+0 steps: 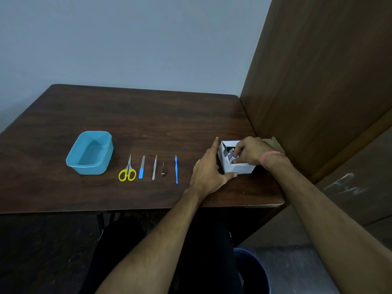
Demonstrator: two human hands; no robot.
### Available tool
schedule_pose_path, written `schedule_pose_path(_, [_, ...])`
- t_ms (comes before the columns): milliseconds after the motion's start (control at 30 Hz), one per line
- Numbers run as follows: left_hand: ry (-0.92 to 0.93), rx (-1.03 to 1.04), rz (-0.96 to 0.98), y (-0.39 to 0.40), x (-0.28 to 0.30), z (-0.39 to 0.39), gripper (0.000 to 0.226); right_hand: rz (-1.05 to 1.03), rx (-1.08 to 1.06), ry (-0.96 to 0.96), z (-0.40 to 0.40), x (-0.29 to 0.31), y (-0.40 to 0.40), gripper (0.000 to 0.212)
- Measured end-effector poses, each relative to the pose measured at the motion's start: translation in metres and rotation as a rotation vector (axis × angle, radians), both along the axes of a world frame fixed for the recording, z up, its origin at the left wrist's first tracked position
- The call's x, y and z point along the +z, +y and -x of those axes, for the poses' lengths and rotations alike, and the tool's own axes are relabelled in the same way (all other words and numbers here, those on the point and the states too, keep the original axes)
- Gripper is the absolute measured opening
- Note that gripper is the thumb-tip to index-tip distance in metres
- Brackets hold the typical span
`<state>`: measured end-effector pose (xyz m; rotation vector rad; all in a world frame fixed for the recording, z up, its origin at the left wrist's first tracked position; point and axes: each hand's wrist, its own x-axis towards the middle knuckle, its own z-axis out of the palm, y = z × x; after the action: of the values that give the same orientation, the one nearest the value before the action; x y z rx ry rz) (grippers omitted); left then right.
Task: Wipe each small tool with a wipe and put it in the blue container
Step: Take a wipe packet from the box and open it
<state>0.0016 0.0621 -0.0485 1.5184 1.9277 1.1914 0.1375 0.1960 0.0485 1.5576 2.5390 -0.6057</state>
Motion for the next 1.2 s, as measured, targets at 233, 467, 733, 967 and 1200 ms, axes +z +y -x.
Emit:
schedule_pose_path(233, [-0.016,-0.006,-0.004,0.0,0.002,0.0,0.138,0.009,0.01,-0.011,0.004,-0.002,-0.001,0.014])
schedule_pose_path(467, [-0.029,-0.028,0.016,-0.002,0.004,0.004,0.135,0.02,-0.023,0.237,-0.01,-0.001,-0.004,0.01])
schedule_pose_path(733, [-0.053,-0.038,0.012,-0.004,0.0,0.006,0.133,-0.102,-0.001,0.339,-0.018,-0.015,-0.017,0.007])
schedule_pose_path(967, [-0.063,-0.032,-0.003,-0.005,-0.002,0.007,0.133,-0.141,0.022,0.478,-0.018,-0.02,-0.024,0.006])
schedule_pose_path(1200, [-0.053,-0.029,0.004,-0.004,0.0,0.006,0.132,-0.182,-0.003,0.403,-0.023,-0.02,-0.024,0.004])
